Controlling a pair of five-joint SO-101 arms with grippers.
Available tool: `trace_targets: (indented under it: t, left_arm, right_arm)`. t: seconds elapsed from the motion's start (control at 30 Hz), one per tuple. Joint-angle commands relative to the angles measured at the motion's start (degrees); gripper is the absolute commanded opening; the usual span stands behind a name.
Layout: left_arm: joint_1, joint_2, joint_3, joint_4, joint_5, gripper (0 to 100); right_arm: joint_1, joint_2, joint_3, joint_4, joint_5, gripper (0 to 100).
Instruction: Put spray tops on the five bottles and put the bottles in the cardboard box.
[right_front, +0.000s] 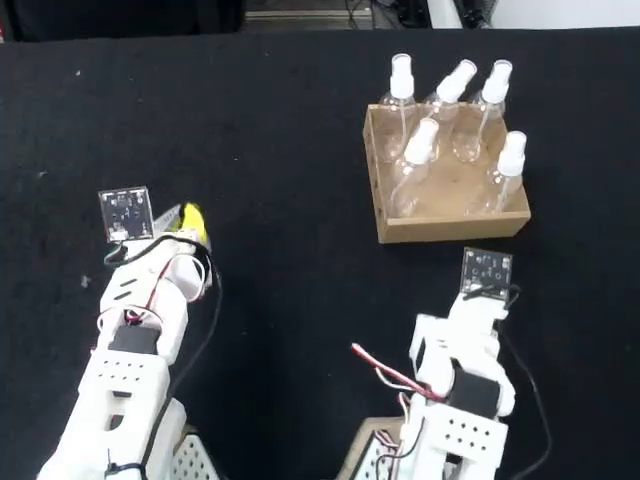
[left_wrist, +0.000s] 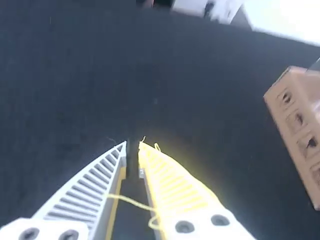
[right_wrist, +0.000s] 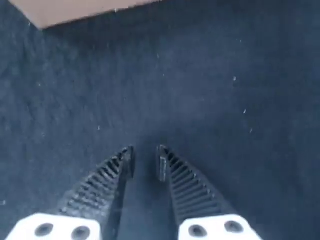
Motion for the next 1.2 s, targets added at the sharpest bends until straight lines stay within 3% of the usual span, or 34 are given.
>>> trace_targets:
  t: [0.0, 0.2, 0.47, 0.6, 1.17]
  left_arm:
    - [-0.48, -0.62, 0.84, -8.79, -2.55, 5]
    - [-4.97, 0.0, 12.62, -16.62, -7.38, 5]
    - [-19.91, -1.67, 12.26, -0.26, -10.11, 5]
    - [-24.13, -2.2, 12.18, 10.81, -9.93, 5]
    - [-24.48, -2.73, 12.18, 12.92, -10.02, 5]
  right_arm:
    - [-0.35, -4.97, -0.4, 3.25, 0.44, 4.4]
    - [-0.35, -9.8, -0.66, 5.63, 0.44, 4.4]
    - [-0.62, -9.71, -0.66, 5.63, 0.44, 4.4]
    - [-0.62, -9.63, -0.66, 5.63, 0.44, 4.4]
    - [-0.62, -9.63, -0.66, 5.63, 0.44, 4.4]
